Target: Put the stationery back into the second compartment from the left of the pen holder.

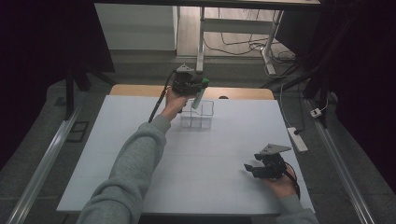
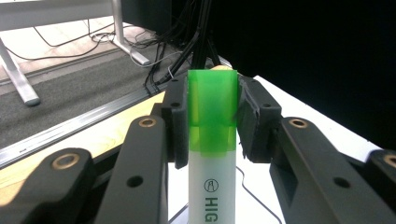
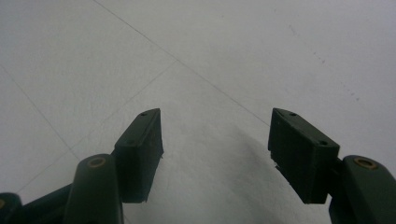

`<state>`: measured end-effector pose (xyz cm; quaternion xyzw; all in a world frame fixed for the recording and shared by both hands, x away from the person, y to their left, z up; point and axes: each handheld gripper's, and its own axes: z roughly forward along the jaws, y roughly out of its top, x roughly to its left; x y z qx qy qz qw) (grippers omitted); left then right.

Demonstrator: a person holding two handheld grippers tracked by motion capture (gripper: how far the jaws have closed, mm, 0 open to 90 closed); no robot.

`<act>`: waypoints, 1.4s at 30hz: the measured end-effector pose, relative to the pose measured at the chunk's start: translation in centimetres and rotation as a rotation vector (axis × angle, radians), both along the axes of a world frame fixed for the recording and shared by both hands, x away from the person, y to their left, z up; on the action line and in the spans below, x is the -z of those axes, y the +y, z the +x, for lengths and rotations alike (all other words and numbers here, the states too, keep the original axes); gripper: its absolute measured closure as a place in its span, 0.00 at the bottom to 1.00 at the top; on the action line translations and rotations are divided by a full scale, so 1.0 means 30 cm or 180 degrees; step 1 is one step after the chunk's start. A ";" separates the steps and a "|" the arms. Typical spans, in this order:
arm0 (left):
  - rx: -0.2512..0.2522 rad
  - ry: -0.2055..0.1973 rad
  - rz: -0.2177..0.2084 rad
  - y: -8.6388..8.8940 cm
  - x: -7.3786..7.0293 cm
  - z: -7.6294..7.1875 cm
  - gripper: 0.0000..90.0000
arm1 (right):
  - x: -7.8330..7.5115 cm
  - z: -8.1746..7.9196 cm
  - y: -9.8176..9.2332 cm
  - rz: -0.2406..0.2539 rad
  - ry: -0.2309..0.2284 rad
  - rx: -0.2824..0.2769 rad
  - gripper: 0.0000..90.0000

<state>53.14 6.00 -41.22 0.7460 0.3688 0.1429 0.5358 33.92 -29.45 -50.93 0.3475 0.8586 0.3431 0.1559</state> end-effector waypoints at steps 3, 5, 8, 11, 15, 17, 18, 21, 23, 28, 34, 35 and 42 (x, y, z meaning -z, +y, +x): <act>0.0032 0.0025 0.0034 0.000 0.006 0.000 0.73 | 0.002 0.000 0.001 -0.0001 0.0007 -0.0007 0.38; 0.0053 0.0050 0.0065 -0.001 0.012 0.000 0.70 | 0.002 0.001 0.002 -0.0001 0.0009 -0.0009 0.38; 0.0066 0.0110 0.0133 0.003 0.013 -0.002 0.50 | 0.002 0.001 0.003 0.0000 0.0011 -0.0018 0.38; 0.0123 0.0153 0.0180 0.016 0.011 -0.008 0.47 | 0.002 0.000 0.003 -0.0005 0.0009 -0.0019 0.38; 0.0188 0.0144 0.0223 0.034 0.004 -0.024 0.44 | 0.000 0.000 0.003 0.0001 0.0002 -0.0014 0.38; 0.0206 0.0141 0.0233 0.043 0.002 -0.031 0.43 | 0.000 0.000 0.003 0.0001 0.0002 -0.0011 0.38; 0.0206 0.0142 0.0236 0.047 0.001 -0.034 0.43 | 0.000 0.000 0.003 0.0001 0.0002 -0.0011 0.38; 0.0204 0.0125 0.0223 0.063 0.000 -0.047 0.43 | 0.000 0.000 0.004 0.0001 0.0004 -0.0011 0.38; 0.0203 0.0119 0.0215 0.072 0.001 -0.057 0.43 | 0.000 0.000 0.003 0.0004 0.0001 -0.0012 0.38; 0.0248 0.0085 0.0247 0.100 0.007 -0.093 0.43 | -0.001 0.001 0.001 0.0009 -0.0001 -0.0006 0.38; 0.0288 0.0092 0.0287 0.161 0.016 -0.160 0.40 | -0.003 0.001 -0.001 0.0032 -0.0005 0.0000 0.38; 0.0285 0.0080 0.0309 0.171 0.019 -0.175 0.40 | -0.003 0.001 -0.001 0.0032 -0.0005 0.0000 0.38; 0.0254 0.0071 0.0434 0.262 0.062 -0.293 0.40 | -0.005 0.000 -0.005 0.0029 -0.0007 0.0010 0.38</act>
